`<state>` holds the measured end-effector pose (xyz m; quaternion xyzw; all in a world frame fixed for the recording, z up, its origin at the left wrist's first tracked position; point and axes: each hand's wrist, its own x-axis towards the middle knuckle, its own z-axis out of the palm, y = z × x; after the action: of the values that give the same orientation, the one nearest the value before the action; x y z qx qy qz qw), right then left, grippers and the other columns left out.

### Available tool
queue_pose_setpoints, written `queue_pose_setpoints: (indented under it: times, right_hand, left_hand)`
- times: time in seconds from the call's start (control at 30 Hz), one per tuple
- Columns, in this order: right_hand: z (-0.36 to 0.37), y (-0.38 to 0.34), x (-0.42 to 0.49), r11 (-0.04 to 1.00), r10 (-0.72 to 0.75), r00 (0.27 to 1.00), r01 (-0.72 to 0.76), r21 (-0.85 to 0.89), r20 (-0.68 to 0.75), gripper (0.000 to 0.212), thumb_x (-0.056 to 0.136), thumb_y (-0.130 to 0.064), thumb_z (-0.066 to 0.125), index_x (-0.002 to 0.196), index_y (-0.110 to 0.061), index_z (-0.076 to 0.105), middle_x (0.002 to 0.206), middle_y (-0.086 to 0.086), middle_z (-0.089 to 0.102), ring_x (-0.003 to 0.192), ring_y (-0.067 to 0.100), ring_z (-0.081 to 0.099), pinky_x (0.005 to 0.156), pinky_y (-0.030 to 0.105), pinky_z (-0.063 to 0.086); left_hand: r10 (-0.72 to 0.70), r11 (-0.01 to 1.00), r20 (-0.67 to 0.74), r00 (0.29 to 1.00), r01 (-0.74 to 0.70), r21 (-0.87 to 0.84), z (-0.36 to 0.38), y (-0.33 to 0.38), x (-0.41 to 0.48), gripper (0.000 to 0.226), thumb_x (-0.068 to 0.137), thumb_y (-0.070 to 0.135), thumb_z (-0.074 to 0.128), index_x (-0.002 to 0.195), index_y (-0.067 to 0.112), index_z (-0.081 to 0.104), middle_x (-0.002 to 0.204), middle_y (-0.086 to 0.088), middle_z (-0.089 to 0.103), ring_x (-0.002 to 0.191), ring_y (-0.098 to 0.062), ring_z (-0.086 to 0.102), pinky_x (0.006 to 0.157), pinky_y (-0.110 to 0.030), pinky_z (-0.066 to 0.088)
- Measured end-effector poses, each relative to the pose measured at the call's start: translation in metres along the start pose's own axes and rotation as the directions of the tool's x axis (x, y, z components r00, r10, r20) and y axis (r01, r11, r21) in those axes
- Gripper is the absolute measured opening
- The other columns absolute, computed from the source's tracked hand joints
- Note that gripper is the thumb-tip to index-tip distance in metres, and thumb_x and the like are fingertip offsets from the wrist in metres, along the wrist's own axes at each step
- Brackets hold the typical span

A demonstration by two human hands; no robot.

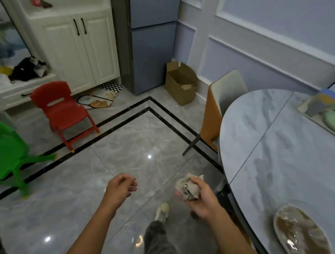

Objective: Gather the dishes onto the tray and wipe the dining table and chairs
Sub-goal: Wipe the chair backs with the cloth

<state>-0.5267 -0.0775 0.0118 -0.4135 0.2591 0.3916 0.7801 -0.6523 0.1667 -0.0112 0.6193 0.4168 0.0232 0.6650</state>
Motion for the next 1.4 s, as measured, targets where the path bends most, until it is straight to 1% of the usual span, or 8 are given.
queue_pose_setpoints:
  times: [0.3, 0.47, 0.77, 0.9, 1.0, 1.2, 1.3, 1.4]
  right_hand:
    - [0.038, -0.117, 0.134, 0.965, 0.039, 0.999, -0.043, 0.258, 0.021, 0.051, 0.080, -0.001, 0.047, 0.130, -0.007, 0.053, 0.139, 0.032, 0.048, 0.127, 0.055, 0.050, 0.101, 0.066, 0.049]
    - [0.058, -0.214, 0.184, 0.978, -0.092, 0.996, 0.087, 0.192, 0.019, 0.056, 0.089, 0.004, 0.049, 0.145, -0.005, 0.045, 0.143, 0.031, 0.050, 0.112, 0.041, 0.061, 0.076, 0.043, 0.062]
    - [0.035, -0.341, 0.274, 0.859, -0.413, 0.809, 0.499, 0.117, -0.417, 0.066, 0.089, -0.009, 0.078, 0.141, -0.011, 0.039, 0.136, 0.015, 0.055, 0.117, 0.034, 0.066, 0.081, 0.047, 0.063]
    - [0.028, -0.396, 0.317, 0.842, -0.535, 0.653, 0.359, -0.403, -0.536, 0.056, 0.085, -0.019, 0.083, 0.127, -0.026, 0.046, 0.128, 0.009, 0.055, 0.107, 0.030, 0.065, 0.087, 0.051, 0.062]
    - [0.032, -0.431, 0.343, 0.755, -0.613, 0.559, 0.207, -0.623, -0.558, 0.051, 0.084, -0.019, 0.081, 0.123, -0.026, 0.049, 0.121, 0.006, 0.058, 0.104, 0.025, 0.061, 0.084, 0.040, 0.059]
    - [0.044, -0.448, 0.390, 0.596, -0.651, 0.560, -0.042, -0.802, -0.513, 0.049, 0.084, -0.049, 0.073, 0.120, -0.020, 0.058, 0.110, -0.001, 0.063, 0.101, 0.022, 0.063, 0.090, 0.036, 0.052]
    - [0.051, -0.444, 0.405, 0.512, -0.639, 0.581, -0.167, -0.843, -0.503, 0.047, 0.089, -0.042, 0.075, 0.128, -0.020, 0.061, 0.117, 0.004, 0.067, 0.107, 0.025, 0.064, 0.093, 0.032, 0.047]
    - [0.057, -0.443, 0.415, 0.539, -0.646, 0.554, -0.154, -0.828, -0.524, 0.044, 0.090, -0.032, 0.076, 0.129, -0.019, 0.061, 0.120, 0.005, 0.069, 0.108, 0.025, 0.065, 0.093, 0.029, 0.047]
  left_hand:
    - [0.017, 0.985, 0.056, 0.998, -0.026, 0.170, 0.078, 0.114, 0.157, 0.011, 0.101, 0.016, 0.065, 0.094, 0.010, 0.072, 0.090, -0.009, 0.079, 0.073, -0.020, 0.068, 0.067, -0.032, 0.051]
    - [0.041, 0.974, 0.113, 0.993, -0.065, 0.216, 0.138, 0.177, 0.228, 0.013, 0.101, 0.015, 0.064, 0.094, 0.008, 0.073, 0.087, -0.008, 0.078, 0.072, -0.019, 0.068, 0.069, -0.032, 0.052]
    - [-0.006, 0.959, 0.254, 0.967, -0.066, 0.275, 0.221, 0.251, 0.341, 0.011, 0.101, 0.014, 0.063, 0.097, 0.009, 0.072, 0.090, -0.009, 0.078, 0.075, -0.020, 0.069, 0.070, -0.032, 0.053]
    - [-0.016, 0.944, 0.347, 0.938, -0.100, 0.315, 0.268, 0.290, 0.409, 0.011, 0.102, 0.015, 0.064, 0.099, 0.007, 0.071, 0.092, -0.012, 0.077, 0.074, -0.019, 0.068, 0.068, -0.030, 0.053]
    - [-0.022, 0.930, 0.419, 0.908, -0.135, 0.341, 0.302, 0.318, 0.450, 0.013, 0.102, 0.019, 0.064, 0.098, 0.010, 0.072, 0.092, -0.010, 0.078, 0.079, -0.020, 0.069, 0.070, -0.031, 0.055]
    - [-0.102, 0.890, 0.560, 0.822, -0.176, 0.421, 0.378, 0.379, 0.521, 0.014, 0.104, 0.023, 0.060, 0.105, 0.015, 0.071, 0.102, -0.007, 0.075, 0.091, -0.019, 0.070, 0.072, -0.028, 0.056]
    - [-0.154, 0.858, 0.617, 0.772, -0.206, 0.471, 0.416, 0.403, 0.544, 0.014, 0.106, 0.026, 0.056, 0.116, 0.023, 0.065, 0.115, -0.004, 0.069, 0.102, -0.019, 0.067, 0.077, -0.033, 0.058]
    - [-0.231, 0.838, 0.660, 0.715, -0.198, 0.508, 0.448, 0.418, 0.558, 0.026, 0.109, 0.032, 0.051, 0.134, 0.030, 0.057, 0.130, -0.001, 0.059, 0.115, -0.023, 0.062, 0.088, -0.042, 0.061]
